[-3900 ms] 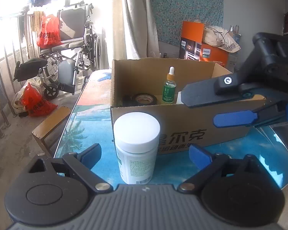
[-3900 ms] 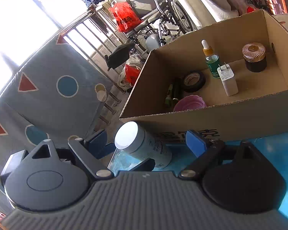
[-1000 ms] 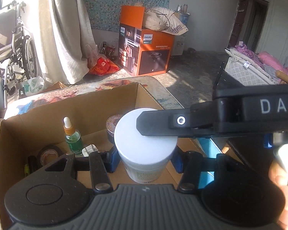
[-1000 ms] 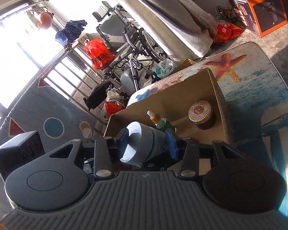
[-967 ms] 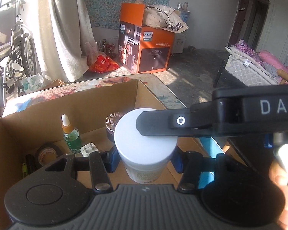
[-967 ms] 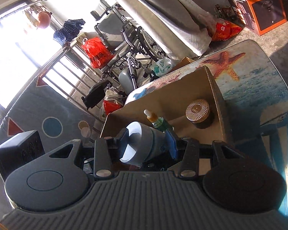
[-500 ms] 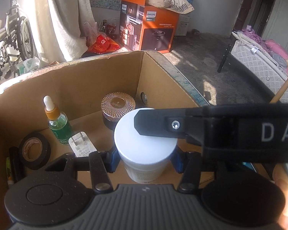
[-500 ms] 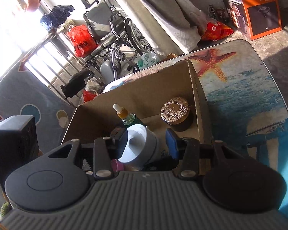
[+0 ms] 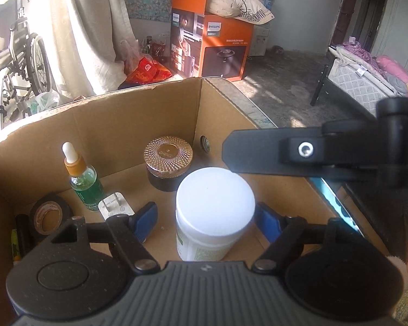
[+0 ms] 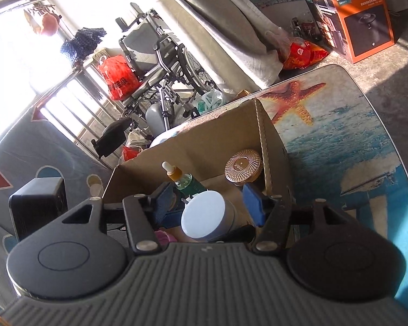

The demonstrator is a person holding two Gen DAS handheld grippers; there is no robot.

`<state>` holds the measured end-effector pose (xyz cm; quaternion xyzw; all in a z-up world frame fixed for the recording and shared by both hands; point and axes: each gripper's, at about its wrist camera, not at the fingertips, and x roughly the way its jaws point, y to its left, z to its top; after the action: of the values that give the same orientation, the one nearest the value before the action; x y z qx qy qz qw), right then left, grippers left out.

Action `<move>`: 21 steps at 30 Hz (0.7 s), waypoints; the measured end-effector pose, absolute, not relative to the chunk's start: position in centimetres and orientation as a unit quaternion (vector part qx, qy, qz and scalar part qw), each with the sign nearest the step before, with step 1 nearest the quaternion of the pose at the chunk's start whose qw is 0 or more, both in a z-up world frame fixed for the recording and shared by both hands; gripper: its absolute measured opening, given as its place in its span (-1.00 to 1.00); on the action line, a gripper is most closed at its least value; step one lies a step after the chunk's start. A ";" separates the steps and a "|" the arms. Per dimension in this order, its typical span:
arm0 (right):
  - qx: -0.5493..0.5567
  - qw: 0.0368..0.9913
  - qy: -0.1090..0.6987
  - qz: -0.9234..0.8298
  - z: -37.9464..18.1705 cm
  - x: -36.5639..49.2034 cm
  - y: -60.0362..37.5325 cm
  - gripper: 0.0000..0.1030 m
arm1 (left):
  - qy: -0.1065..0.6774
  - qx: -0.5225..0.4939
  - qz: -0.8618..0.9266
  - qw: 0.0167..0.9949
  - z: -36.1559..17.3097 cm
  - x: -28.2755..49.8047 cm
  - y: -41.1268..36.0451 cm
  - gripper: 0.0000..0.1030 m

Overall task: Organize rigid objects
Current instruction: 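Open the right gripper to release the pill bottle and withdraw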

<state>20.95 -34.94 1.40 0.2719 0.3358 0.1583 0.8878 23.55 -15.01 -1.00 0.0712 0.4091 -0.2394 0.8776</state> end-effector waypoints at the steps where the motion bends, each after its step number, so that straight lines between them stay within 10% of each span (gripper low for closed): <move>1: 0.274 0.889 0.331 0.157 1.6 20.6 -35.1 0.15 | 0.398 0.073 -0.241 0.882 -0.6 23.1 -14.9 0.67; 21: 0.254 0.930 0.223 0.142 8.8 6.9 -34.9 0.89 | 0.286 -0.001 -0.146 0.947 9.4 12.2 -7.7 1.00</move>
<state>6.94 -34.92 8.84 0.2539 0.2226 0.1422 0.9305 12.15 -7.74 9.37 -0.0007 0.2863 -0.1457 0.9470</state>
